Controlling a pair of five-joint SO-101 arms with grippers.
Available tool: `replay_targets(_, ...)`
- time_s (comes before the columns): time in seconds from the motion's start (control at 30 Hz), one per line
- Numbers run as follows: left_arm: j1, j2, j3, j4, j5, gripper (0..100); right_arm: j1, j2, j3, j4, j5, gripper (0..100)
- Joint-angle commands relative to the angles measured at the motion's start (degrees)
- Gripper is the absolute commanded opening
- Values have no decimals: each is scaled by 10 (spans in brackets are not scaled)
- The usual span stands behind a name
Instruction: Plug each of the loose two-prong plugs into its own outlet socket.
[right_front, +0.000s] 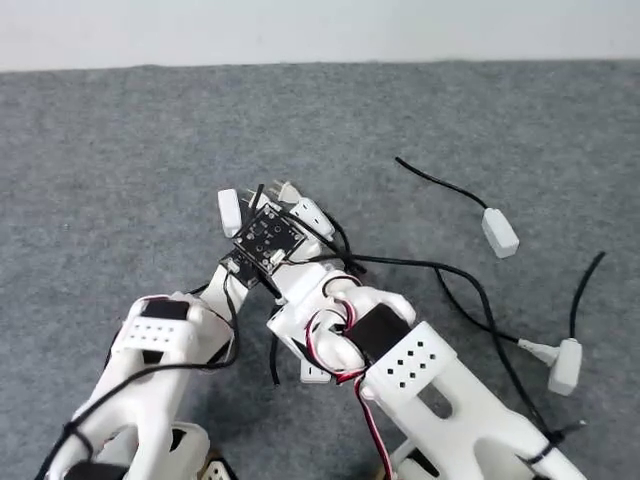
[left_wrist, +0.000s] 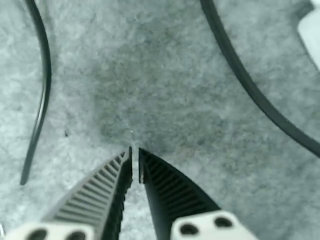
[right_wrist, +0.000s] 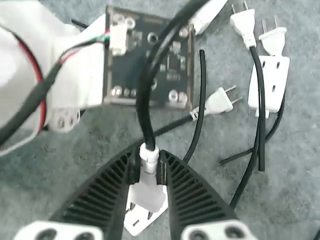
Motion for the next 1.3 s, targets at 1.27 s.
replay_targets(1.27,-46,-312,139,-30,78,16,64,-1,156,-109,-68,9)
